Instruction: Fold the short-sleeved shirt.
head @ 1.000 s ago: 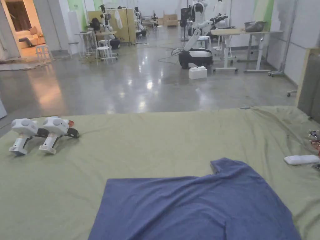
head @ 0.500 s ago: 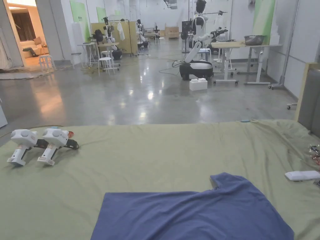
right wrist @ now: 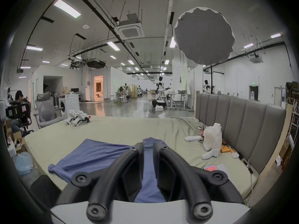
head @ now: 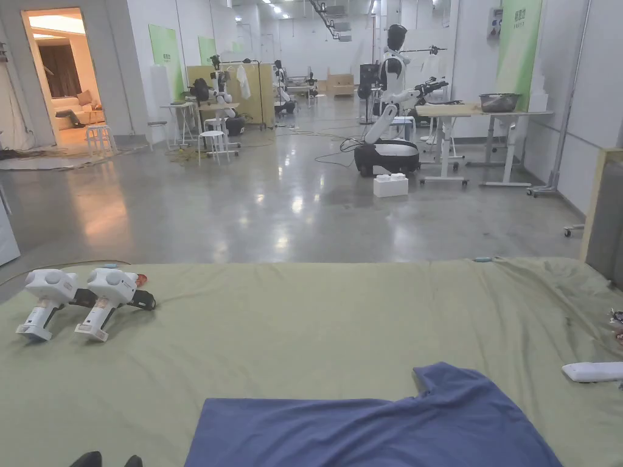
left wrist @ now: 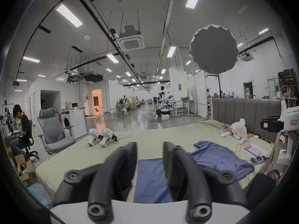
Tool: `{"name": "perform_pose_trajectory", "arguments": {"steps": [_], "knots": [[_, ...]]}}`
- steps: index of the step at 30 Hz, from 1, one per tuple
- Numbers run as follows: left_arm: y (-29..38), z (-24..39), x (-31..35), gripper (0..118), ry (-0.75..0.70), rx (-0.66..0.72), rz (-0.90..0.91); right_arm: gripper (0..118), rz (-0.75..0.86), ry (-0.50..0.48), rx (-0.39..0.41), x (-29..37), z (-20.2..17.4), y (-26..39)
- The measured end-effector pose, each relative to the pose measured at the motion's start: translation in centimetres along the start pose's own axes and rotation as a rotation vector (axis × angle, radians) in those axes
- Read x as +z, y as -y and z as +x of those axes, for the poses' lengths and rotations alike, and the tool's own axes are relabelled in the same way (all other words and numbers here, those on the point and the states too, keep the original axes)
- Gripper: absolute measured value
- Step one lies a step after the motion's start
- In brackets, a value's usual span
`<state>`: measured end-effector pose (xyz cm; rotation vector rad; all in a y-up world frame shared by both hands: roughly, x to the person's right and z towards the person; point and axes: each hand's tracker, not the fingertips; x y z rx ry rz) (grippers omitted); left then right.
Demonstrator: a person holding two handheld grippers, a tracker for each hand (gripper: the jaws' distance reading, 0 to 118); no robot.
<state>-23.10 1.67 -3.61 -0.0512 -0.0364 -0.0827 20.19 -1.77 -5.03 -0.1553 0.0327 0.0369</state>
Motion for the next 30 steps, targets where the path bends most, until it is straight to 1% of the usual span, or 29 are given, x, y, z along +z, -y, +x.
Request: {"name": "perform_pose_trajectory", "arguments": {"steps": [1,2,3,11,12,13,14,15,16,17,18,21,23,24,27,28,30], "knots": [[0.1,-0.2,0.1,20,0.006,0.012,0.008,5,0.002,-0.001,0.002,0.1,-0.1,0.0],[0.1,-0.1,0.1,6,0.008,0.023,0.014,0,0.003,-0.008,-0.003,0.1,0.0,0.0],[0.1,-0.1,0.2,1,0.004,0.032,0.018,0,0.005,-0.015,-0.013,0.1,0.1,0.1],[0.4,-0.1,0.0,0,0.035,0.033,-0.014,0,-0.002,-0.009,-0.016,-0.2,0.2,0.1],[0.6,-0.3,-0.1,0,0.033,0.039,-0.018,0,-0.004,-0.011,-0.018,-0.2,0.2,0.2],[0.4,-1.1,-0.4,0,0.037,0.085,-0.050,0,-0.014,-0.011,-0.018,-0.4,0.2,0.3],[0.5,-1.7,-0.7,10,0.046,0.130,-0.107,0,-0.024,-0.008,-0.014,-0.5,0.2,0.5],[0.8,-2.5,-0.8,26,0.042,0.178,-0.122,0,-0.031,-0.007,-0.012,-0.4,0.4,0.8],[1.4,-3.7,-1.4,50,0.050,0.207,-0.159,0,-0.042,-0.009,-0.013,-0.3,0.5,1.0],[2.0,-4.8,-2.0,77,0.055,0.209,-0.222,0,-0.056,-0.014,-0.020,-0.3,0.6,1.3],[3.0,-5.5,-2.7,85,0.034,0.212,-0.264,0,-0.070,-0.021,-0.031,-0.4,0.7,1.7],[7.7,-8.2,-5.1,83,0.048,0.253,-0.391,0,-0.110,-0.022,-0.061,-0.3,0.9,2.8],[11.1,-9.6,-7.3,83,0.066,0.300,-0.557,0,-0.126,-0.017,-0.068,-0.2,1.2,3.3],[12.7,-10.0,-8.1,83,0.073,0.304,-0.607,0,-0.135,-0.016,-0.071,-0.2,1.3,3.5],[17.0,-10.3,-9.9,83,0.058,0.287,-0.716,0,-0.165,0.002,-0.075,-0.2,1.7,4.0],[18.2,-10.4,-10.8,83,0.062,0.302,-0.774,0,-0.173,0.007,-0.081,-0.2,1.9,4.2],[20.2,-10.7,-11.6,81,0.053,0.351,-0.814,0,-0.191,0.015,-0.100,-0.3,2.3,4.5]]}}
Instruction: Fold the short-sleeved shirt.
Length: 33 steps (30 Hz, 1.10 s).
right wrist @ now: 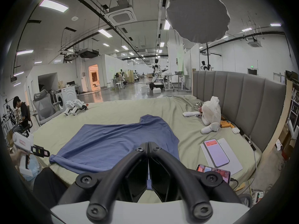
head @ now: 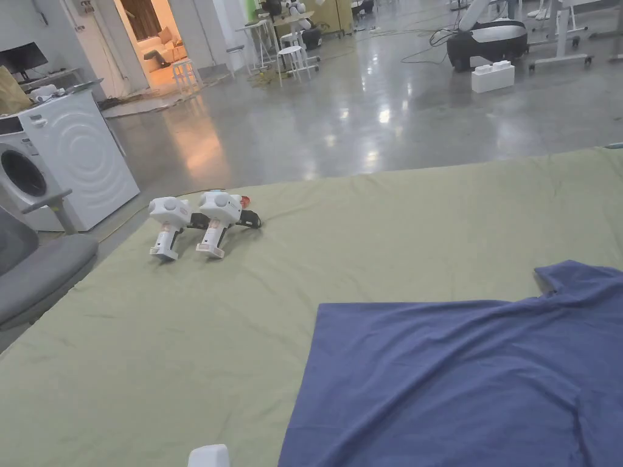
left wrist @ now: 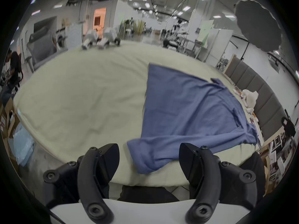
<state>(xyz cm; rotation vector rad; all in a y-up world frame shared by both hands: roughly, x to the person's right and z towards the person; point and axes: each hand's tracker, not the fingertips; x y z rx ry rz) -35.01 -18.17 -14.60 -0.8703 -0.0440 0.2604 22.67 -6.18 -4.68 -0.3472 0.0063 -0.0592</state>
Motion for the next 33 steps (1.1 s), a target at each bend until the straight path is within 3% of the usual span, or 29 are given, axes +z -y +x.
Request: {"name": "perform_pose_trajectory", "arguments": {"steps": [10,14,15,18,19,21,22,24,27,31,33], "knots": [[-0.6,-0.2,-3.0,51,-0.034,-0.014,-0.090,0,-0.044,0.052,-0.042,0.5,1.3,1.0],[-0.5,1.5,-2.7,11,-0.039,-0.081,-0.104,0,-0.064,0.066,-0.050,0.5,1.8,1.4],[-0.3,2.0,-2.8,7,-0.034,-0.089,-0.111,0,-0.070,0.070,-0.049,0.5,1.8,1.4],[0.1,3.5,-3.8,4,-0.091,-0.197,-0.145,0,-0.124,0.096,-0.038,-0.2,2.4,1.7],[0.1,3.6,-4.1,4,-0.098,-0.203,-0.157,6,-0.156,0.102,-0.039,-0.6,2.7,1.8],[-0.1,3.6,-4.5,4,-0.099,-0.189,-0.174,52,-0.225,0.125,-0.047,-1.7,3.6,2.4],[-0.2,3.5,-4.7,4,-0.108,-0.201,-0.179,67,-0.267,0.113,-0.061,-2.6,4.3,3.0],[-0.3,3.6,-4.7,4,-0.110,-0.202,-0.189,68,-0.372,0.102,-0.064,-4.4,5.5,4.1],[-0.3,3.4,-4.9,4,-0.116,-0.206,-0.193,68,-0.449,0.089,-0.002,-7.4,7.4,6.6],[-0.2,4.0,-4.2,4,-0.107,-0.194,-0.192,68,-0.505,0.095,-0.012,-11.0,8.9,8.2],[-0.2,4.1,-4.2,4,-0.106,-0.193,-0.193,61,-0.529,0.074,-0.036,-12.4,9.4,8.4]]}}
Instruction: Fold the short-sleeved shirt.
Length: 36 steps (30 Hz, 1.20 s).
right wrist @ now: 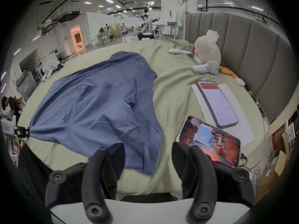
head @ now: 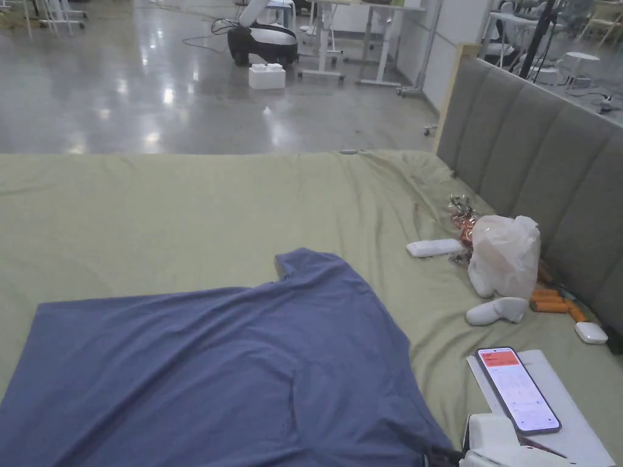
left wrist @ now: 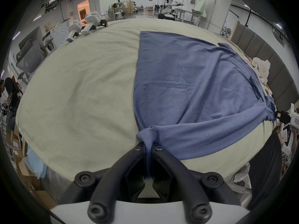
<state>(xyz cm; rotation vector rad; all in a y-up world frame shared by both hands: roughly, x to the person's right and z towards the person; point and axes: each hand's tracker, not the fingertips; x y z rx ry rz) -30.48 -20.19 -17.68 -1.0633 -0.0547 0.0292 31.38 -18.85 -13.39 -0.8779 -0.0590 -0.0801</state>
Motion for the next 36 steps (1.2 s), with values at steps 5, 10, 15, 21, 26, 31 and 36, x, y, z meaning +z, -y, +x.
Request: {"name": "perform_pose_trajectory", "arguments": {"steps": [5,10,15,21,26,31,36], "knots": [[0.3,1.1,0.8,4,-0.010,-0.007,0.005,1,-0.011,-0.034,0.017,-0.8,-0.2,-0.1],[0.5,0.5,1.8,3,0.014,-0.010,0.034,1,-0.008,-0.057,0.025,-0.3,-0.1,-0.2],[0.1,0.4,5.4,1,0.027,-0.013,0.209,1,0.100,-0.090,-0.053,1.2,0.5,-1.3],[-7.2,0.1,7.6,1,0.065,-0.034,0.344,1,0.173,-0.088,-0.065,0.4,0.2,-7.9],[-14.4,-1.1,2.2,1,0.050,-0.033,0.283,1,0.143,-0.044,-0.076,-3.7,-1.6,-14.8],[-19.2,-1.9,-3.5,0,0.054,0.057,0.223,1,0.108,0.012,-0.027,-8.1,-3.5,-19.8],[-21.8,-2.3,-7.6,0,0.040,0.111,0.185,1,0.047,0.041,-0.002,-12.7,-3.9,-22.3]]}}
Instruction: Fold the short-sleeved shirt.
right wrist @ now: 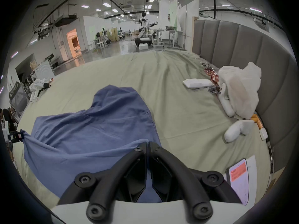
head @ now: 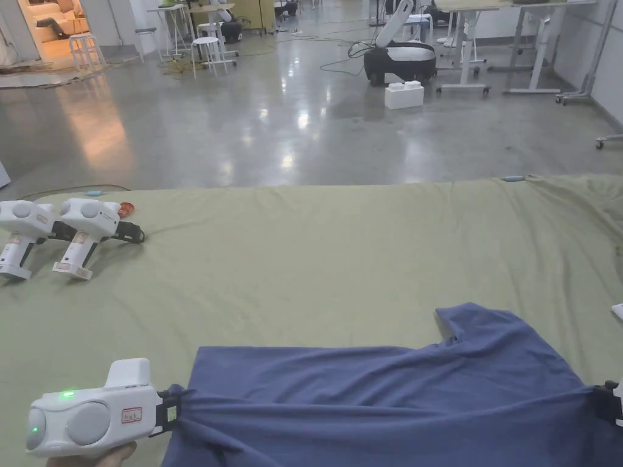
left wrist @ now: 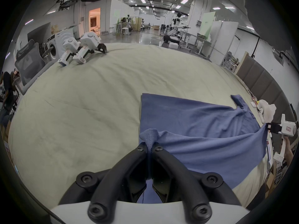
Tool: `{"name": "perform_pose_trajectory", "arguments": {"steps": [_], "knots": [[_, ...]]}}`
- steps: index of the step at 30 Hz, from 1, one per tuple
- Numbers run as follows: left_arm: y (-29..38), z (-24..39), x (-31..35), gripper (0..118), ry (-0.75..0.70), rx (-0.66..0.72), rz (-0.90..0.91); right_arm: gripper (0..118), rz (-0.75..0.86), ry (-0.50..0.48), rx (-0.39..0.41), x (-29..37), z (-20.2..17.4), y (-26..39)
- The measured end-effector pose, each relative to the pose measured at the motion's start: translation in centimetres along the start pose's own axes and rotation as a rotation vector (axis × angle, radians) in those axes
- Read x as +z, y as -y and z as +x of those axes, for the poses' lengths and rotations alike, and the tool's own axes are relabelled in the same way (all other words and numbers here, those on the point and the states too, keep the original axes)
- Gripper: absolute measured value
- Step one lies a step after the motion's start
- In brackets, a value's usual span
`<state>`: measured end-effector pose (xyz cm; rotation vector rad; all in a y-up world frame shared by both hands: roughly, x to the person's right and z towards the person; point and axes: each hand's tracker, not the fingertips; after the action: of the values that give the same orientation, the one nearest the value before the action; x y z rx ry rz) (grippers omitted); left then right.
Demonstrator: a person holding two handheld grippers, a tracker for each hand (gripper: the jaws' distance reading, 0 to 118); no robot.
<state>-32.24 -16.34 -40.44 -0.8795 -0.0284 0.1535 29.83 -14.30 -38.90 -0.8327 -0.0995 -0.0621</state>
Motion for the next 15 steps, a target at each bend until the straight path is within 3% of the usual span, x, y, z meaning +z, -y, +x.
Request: {"name": "perform_pose_trajectory", "arguments": {"steps": [3,4,5,6,7,8,12,15], "knots": [[0.0,0.3,-1.9,3,-0.013,-0.019,-0.015,1,-0.046,0.020,0.022,-2.3,-0.2,0.2],[0.0,0.2,-2.3,14,-0.015,-0.018,-0.022,1,-0.061,0.013,0.021,-3.1,0.1,0.5],[0.0,0.1,-2.6,36,-0.012,-0.008,-0.028,6,-0.065,0.011,0.015,-3.5,0.2,0.9],[0.2,0.2,-2.4,59,-0.020,-0.004,-0.031,21,-0.074,0.008,0.010,-3.7,0.4,1.2],[0.3,0.1,-2.0,77,-0.013,0.004,-0.022,44,-0.090,0.015,0.005,-3.8,0.6,1.4],[0.3,0.0,-1.5,82,-0.012,0.010,-0.003,62,-0.094,0.019,-0.001,-3.9,0.9,1.7],[0.3,0.7,4.7,82,-0.021,-0.022,0.214,62,0.013,-0.024,-0.048,-0.8,2.5,2.1],[0.7,2.0,11.6,83,0.027,-0.032,0.372,62,0.152,-0.075,-0.039,4.6,2.5,2.0]]}}
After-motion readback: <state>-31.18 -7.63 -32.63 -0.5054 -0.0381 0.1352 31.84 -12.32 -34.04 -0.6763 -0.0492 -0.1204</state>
